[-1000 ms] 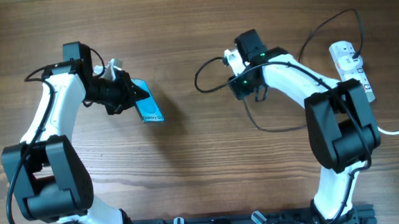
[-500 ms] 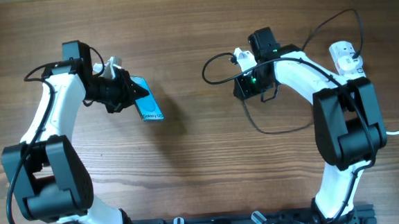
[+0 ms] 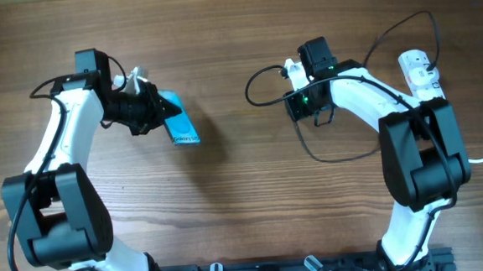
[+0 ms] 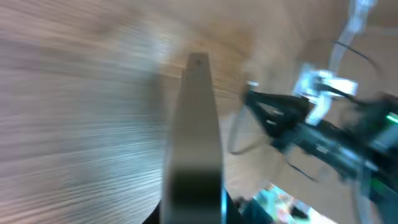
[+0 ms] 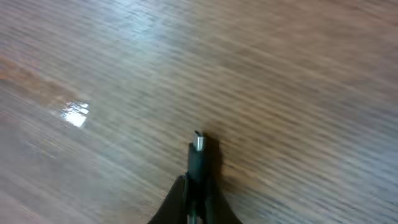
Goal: Plug charger to phone and switch on socket
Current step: 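Lift the plug with the right gripper while the left raises the phone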
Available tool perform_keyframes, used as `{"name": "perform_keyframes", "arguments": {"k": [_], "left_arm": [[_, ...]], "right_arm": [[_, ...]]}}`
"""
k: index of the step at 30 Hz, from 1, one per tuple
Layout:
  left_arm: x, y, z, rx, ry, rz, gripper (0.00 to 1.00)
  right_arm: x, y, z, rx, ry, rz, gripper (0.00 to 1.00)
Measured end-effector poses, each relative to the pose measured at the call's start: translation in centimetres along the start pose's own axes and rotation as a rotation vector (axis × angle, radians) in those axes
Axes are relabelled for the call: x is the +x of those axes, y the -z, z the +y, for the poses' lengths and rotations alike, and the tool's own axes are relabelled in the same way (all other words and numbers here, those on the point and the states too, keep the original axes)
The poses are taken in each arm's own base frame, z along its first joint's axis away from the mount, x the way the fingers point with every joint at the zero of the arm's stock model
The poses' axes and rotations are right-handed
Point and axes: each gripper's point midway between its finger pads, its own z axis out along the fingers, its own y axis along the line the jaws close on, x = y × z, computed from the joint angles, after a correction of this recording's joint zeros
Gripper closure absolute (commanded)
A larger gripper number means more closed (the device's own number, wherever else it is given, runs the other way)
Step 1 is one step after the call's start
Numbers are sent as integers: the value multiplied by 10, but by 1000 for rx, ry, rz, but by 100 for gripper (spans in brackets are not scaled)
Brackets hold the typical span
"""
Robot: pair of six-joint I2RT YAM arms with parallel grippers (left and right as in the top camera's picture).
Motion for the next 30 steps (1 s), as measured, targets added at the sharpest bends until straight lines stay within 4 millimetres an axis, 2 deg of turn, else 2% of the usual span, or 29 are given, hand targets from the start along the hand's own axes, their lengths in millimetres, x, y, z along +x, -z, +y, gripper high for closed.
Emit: {"name": "perform_keyframes", "arguments": {"k": [2,4,6,8,11,13,17,20,22,25,30], "left_arm": [[2,1,-15,85,-35,18,96],[6,6,-44,254,-94,47,96],[9,11,-62,363,-132,65,96],[12,15,-71,419,-144,79,96],[16,20,-80,479,-151,98,96],[17,23,-85,510,-163,104,96],[20,27,-91,557,-208,104,96],[21,28,-93,574,-229,104,96],[21,29,-94,583,-234,105,95],[24,33,-100,625,-242,115,96],[29,40,-107,683,-222,142,96]], "right_arm": [[0,0,2,-11,24,-1,96],[0,0,2,-21,36,-2,96],[1,1,3,-25,38,4,96],[5,4,6,-41,36,15,96],[24,9,17,-102,21,59,96],[40,15,32,-188,8,94,96],[38,59,64,-347,13,41,96],[44,99,90,-463,52,12,96],[51,122,114,-608,118,-7,96],[49,144,139,-792,164,-63,96],[45,176,166,-1025,178,-126,96]]}}
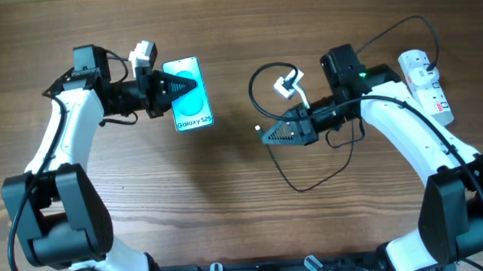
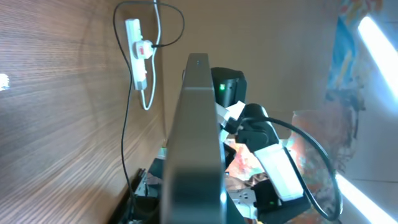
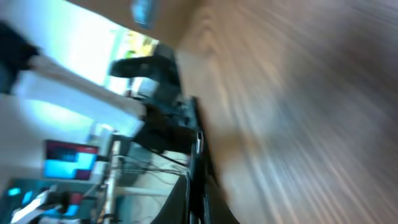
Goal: Plug charger to phone and switch on socket
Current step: 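Lift the plug with the right gripper while the left raises the phone, then bring the plug up to the phone's bottom port with the right gripper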
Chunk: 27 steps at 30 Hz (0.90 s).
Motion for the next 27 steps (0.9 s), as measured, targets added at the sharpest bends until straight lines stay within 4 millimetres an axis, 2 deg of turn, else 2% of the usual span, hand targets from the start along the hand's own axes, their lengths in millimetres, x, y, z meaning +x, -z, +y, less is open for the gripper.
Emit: {"name": "perform_keyframes", "arguments": {"k": [5,7,10,13,17,19,24,27], "left_arm": [[-4,-1,-3,10,-49,0,96],[-16,-1,2,-32,-105,-19,96],[-42,-4,14,-146,-96,-92,96],[-55,-23,6,-156,-98,-108,96],[-45,-71,-11,-124,-106,-39,96],[-37,-87,-17,-110,-90,-5,96],[-38,-87,-18,-106,-41,-12,96],[-41,-85,-24,-86,-77,-10,96]], "right_arm": [[2,-17,25,-117,27,19,96],[3,-20,30,-138,32,26,96],[-1,-20,31,-147,51,16,96],[-9,-21,30,-151,55,0,96],[-24,-21,29,-151,57,-24,96],[-30,-21,28,-151,44,-32,96],[-46,-20,25,-129,-3,-56,96],[-54,-20,25,-126,-21,-70,96]]}}
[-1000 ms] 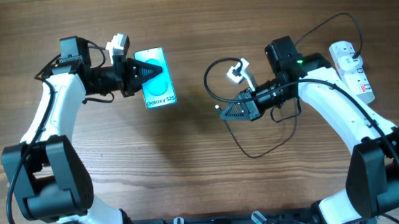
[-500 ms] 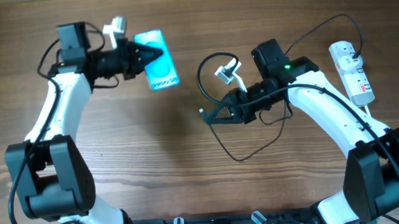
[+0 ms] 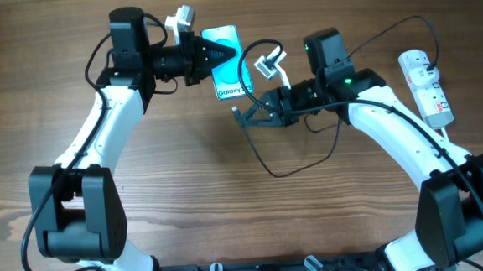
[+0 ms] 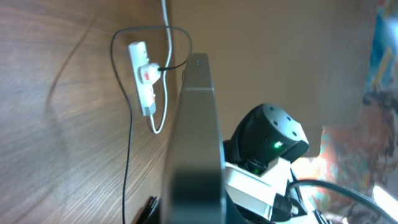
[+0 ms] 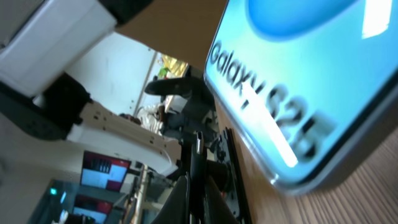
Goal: Plug charger to phone and switch on socket
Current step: 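Bring the plug up to the phone's bottom port with the right gripper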
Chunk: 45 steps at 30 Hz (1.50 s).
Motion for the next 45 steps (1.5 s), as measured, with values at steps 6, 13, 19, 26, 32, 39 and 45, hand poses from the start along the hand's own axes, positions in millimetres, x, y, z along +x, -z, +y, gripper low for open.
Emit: {"name": "perform_keyframes", "arguments": {"k": [6,13,19,26,32,39,45], "left_arm": [[4,0,-12,48,-52,39,96],[3,3,-16,61,-54,39,96],[-8,17,-12,54,-5,0,96],[-8,16,-14,57,-10,0,96],[-14,17,-27,83,-84,-16,96],[-16,18,-30,90,-58,-18,96],[-18,18,-30,86,-11,-28,96]], "right_arm": [[-12,0,3,-6,-70,-22,96],[-15,0,5,-9,-122,-26,96],[-16,0,5,-10,-123,-28,96],[-25,1,9,-18,-109,-44,96],[-32,1,13,-25,-112,-55,96],[-42,2,20,-37,-108,-72,96],[-43,2,19,-34,-130,-76,96]]}}
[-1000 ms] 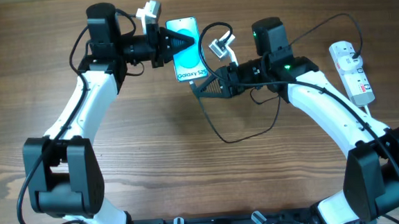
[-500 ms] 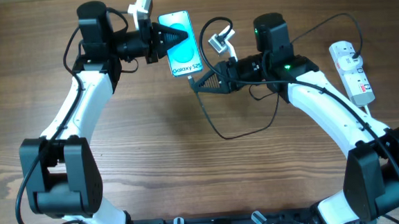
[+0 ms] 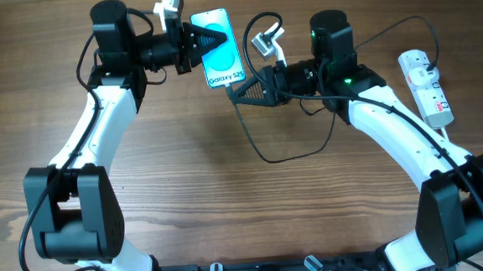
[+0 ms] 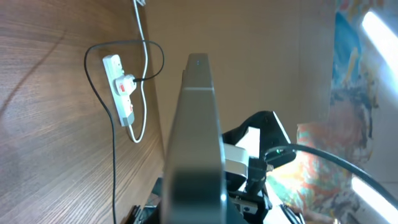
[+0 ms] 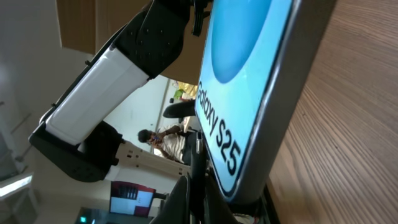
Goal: Plug charger to phone and switch on socket
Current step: 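Bring the plug up to the phone's bottom port with the right gripper, then push the plug into the phone's bottom port with the right gripper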
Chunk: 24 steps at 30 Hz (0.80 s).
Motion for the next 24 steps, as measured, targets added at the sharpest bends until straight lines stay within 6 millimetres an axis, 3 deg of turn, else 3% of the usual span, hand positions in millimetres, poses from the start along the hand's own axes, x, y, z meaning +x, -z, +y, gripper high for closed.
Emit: {"name": "perform_keyframes", "arguments": {"k": [24], "left_arm": [[-6,1,2,-12,53,-35,96]], "right_arm": [[-6,0,-5,31,-68,-33,96]]}}
